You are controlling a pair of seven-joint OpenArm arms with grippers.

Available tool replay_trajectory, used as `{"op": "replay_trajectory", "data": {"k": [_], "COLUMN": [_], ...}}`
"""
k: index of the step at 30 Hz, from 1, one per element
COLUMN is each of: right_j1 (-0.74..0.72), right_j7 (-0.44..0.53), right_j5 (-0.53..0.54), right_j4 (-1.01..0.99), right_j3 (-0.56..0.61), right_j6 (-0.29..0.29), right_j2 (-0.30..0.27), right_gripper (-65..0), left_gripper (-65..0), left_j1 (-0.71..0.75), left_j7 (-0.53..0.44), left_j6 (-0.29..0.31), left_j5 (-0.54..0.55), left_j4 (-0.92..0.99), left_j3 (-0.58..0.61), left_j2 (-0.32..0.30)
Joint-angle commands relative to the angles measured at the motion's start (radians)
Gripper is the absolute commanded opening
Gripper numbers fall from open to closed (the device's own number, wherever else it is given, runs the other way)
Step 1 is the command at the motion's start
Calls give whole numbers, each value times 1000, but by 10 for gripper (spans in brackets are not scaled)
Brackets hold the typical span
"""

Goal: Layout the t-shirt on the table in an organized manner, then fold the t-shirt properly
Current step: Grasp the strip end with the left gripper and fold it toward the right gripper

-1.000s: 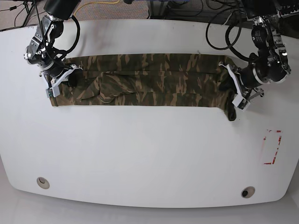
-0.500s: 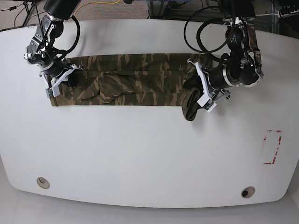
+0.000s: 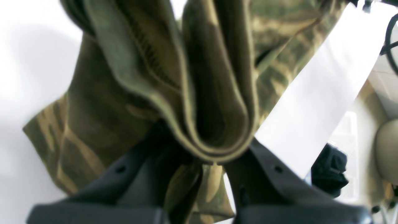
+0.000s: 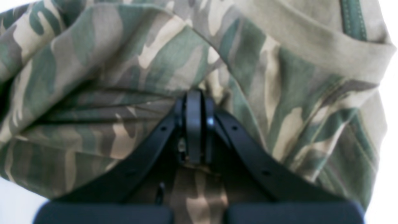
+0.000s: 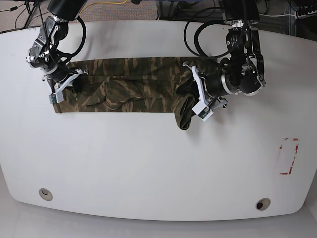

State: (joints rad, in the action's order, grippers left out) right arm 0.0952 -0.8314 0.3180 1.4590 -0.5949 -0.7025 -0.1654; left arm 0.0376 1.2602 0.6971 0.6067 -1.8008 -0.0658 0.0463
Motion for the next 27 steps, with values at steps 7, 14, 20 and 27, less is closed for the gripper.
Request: {"op": "replay_trajectory", "data": {"k": [7,14,20,27], "right_j1": [5,5,4,1], "right_j7": [-64,-64,-64,-64], "right_j5": [-49,-49,-49,-49], "right_j4": [-2,-2,-2,-2], "right_j3": [5,5,5,6], "right_j6": [4,4,4,4], "right_j2": [2,3,3,3], "right_gripper": [-639,-639,-639,-639], "left_gripper": [-650,-490,-375,-349], "left_j1": [-40,-52,-54,-109], "left_j7": [-17,-14,37,135], "left_j6": [1,1,1,1], "left_j5": [22,22,34,186], "left_j4": [65,74,68,54], "left_j3": [-2,4,56,85], "left_j2": [36,53,94,99]}}
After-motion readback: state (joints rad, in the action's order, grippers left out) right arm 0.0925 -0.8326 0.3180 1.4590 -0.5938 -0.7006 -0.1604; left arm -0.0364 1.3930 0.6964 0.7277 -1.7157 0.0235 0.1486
